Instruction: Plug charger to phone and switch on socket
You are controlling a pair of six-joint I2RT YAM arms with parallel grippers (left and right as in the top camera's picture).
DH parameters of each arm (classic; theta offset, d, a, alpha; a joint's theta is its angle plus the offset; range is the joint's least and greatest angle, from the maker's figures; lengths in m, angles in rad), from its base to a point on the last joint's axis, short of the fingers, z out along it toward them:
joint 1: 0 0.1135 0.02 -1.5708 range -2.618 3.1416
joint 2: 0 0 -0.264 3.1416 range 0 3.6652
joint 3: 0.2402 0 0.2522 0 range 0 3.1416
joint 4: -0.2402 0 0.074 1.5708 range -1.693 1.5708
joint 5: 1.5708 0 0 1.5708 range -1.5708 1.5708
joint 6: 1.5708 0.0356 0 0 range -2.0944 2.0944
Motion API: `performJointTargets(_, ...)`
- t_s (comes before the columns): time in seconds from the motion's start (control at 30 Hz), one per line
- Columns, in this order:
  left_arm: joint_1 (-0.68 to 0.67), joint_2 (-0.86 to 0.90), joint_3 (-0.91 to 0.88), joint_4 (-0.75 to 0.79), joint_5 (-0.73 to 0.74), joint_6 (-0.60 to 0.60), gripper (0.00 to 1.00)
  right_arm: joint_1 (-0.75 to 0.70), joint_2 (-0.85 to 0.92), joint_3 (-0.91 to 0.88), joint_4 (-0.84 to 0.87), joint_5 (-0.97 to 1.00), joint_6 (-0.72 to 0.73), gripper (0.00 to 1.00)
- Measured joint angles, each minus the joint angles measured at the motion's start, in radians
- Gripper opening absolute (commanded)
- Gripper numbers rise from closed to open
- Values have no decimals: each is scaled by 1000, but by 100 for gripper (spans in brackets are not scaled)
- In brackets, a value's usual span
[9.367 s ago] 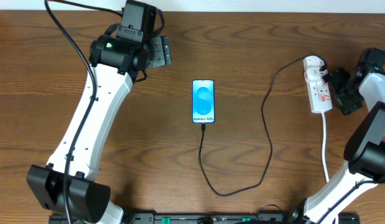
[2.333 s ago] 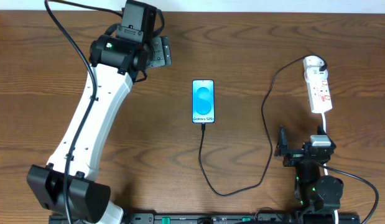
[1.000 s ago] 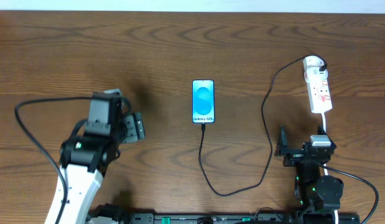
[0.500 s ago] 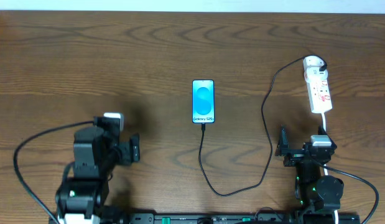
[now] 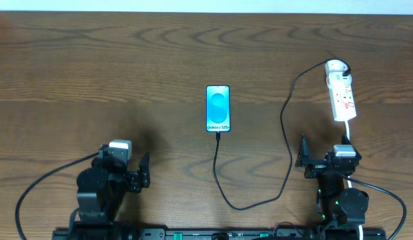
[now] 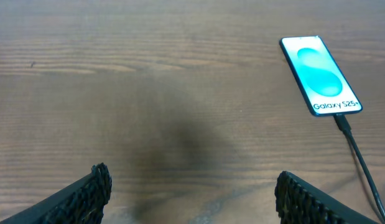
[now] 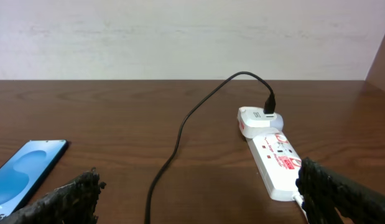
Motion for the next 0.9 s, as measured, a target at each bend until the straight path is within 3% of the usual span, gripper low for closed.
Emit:
performJointTargets(0.27,0,-154,-96,82,0,0,86,0,0,0,0,0,0,99)
performJointTargets(0.63,0,-169,-137,241,0,0,86,0,0,0,0,0,0,99)
performJointTargets(0.9,0,-239,-271,407,0,-16,86,0,0,0,0,0,0,99)
